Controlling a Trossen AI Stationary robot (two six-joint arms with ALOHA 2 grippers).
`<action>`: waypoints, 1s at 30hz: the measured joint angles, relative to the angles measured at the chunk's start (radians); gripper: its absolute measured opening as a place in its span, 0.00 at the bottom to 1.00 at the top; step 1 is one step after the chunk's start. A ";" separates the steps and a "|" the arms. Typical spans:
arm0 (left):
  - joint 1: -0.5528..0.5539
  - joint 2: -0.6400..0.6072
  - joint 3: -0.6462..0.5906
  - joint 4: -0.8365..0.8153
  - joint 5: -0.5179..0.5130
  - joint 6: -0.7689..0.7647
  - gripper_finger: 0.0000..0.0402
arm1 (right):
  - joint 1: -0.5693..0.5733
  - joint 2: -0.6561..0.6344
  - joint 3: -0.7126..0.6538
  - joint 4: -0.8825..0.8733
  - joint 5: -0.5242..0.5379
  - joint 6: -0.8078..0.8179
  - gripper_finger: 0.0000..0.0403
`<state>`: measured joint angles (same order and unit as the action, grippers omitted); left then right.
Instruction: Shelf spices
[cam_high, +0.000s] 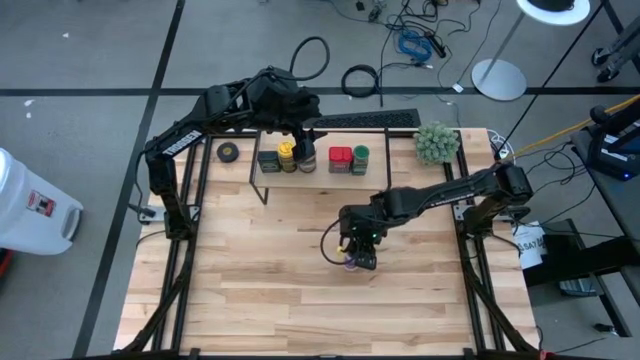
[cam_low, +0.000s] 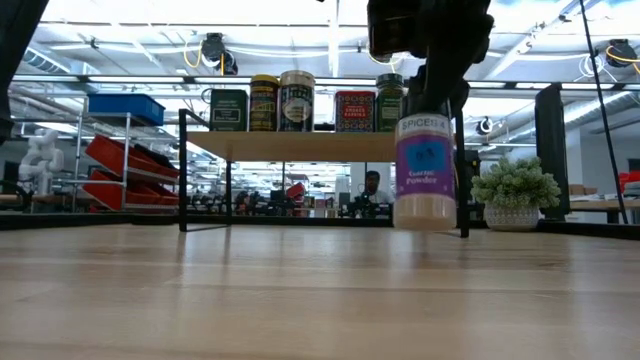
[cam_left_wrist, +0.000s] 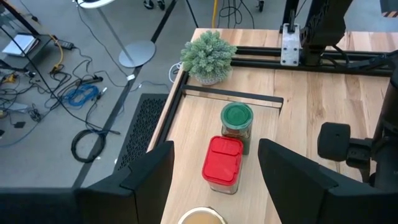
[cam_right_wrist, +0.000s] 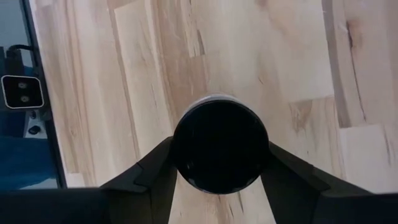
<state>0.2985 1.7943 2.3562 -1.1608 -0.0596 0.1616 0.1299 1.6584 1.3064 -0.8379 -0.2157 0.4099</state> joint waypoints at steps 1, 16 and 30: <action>0.000 0.000 0.000 0.000 -0.001 0.000 0.60 | 0.000 -0.008 0.000 -0.005 0.001 0.002 0.47; 0.000 0.000 0.000 0.000 -0.002 0.000 0.60 | -0.094 -0.186 0.002 -0.082 0.004 0.036 0.48; 0.000 0.000 0.000 0.001 -0.005 -0.001 0.60 | -0.233 -0.379 0.002 -0.098 -0.032 0.027 0.48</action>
<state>0.2985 1.7946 2.3558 -1.1603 -0.0646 0.1608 -0.1032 1.2797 1.3079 -0.9360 -0.2473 0.4372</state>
